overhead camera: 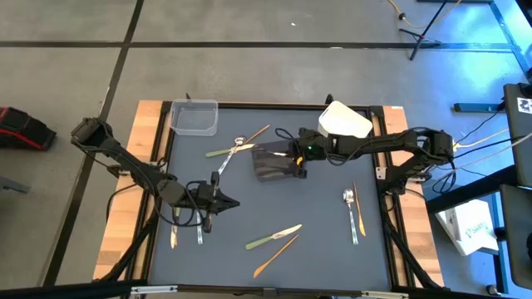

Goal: Sort silverware by color (type)
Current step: Put the bottom blue spoon into the black bin, then put the top blue spoon into the black bin

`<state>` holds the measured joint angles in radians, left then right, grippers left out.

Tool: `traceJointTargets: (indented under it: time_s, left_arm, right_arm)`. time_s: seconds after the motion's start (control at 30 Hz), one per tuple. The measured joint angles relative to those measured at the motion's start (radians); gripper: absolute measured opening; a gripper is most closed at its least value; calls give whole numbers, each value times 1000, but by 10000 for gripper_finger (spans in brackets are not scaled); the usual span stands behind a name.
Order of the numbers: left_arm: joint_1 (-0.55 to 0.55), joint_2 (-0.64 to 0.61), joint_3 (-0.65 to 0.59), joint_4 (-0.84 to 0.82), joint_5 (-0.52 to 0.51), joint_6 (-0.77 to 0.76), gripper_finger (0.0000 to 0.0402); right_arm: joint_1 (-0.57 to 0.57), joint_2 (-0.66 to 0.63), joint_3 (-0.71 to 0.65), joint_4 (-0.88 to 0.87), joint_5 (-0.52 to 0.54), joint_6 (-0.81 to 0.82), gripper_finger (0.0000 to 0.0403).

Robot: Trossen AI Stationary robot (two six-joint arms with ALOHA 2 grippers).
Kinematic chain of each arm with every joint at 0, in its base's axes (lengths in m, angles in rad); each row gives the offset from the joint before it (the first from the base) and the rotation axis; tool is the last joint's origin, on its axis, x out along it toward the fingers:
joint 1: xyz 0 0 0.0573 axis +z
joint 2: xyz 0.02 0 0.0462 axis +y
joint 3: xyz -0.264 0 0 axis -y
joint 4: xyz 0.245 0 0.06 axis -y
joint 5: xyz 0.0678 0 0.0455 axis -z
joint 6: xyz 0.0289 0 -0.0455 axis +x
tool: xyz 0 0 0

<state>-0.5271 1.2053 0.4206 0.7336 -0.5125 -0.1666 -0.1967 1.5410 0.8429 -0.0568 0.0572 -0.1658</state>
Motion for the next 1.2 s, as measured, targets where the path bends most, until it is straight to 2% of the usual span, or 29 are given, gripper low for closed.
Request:
traceJointTargets:
  time_s: [0.3,0.43,0.53,0.7,0.87,1.07,1.2]
  left_arm:
    - [51,0,0,-6,6,46,4]
    - [68,0,0,-22,10,37,4]
    - [77,0,0,-36,9,20,16]
    - [101,0,0,-92,9,-28,63]
    - [133,0,0,-166,-3,-86,107]
    - [188,0,0,-218,-99,-111,112]
    - [255,0,0,-287,-134,-192,111]
  right_arm:
    - [0,0,45,-3,4,-42,127]
    - [17,-12,124,-129,-1,-41,157]
    - [59,-33,166,-233,-25,-40,165]
    - [194,-70,143,-258,-34,-21,165]
    - [357,-79,42,-147,-27,37,165]
    - [553,-79,-115,105,30,174,165]
    - [681,-79,-146,171,107,234,165]
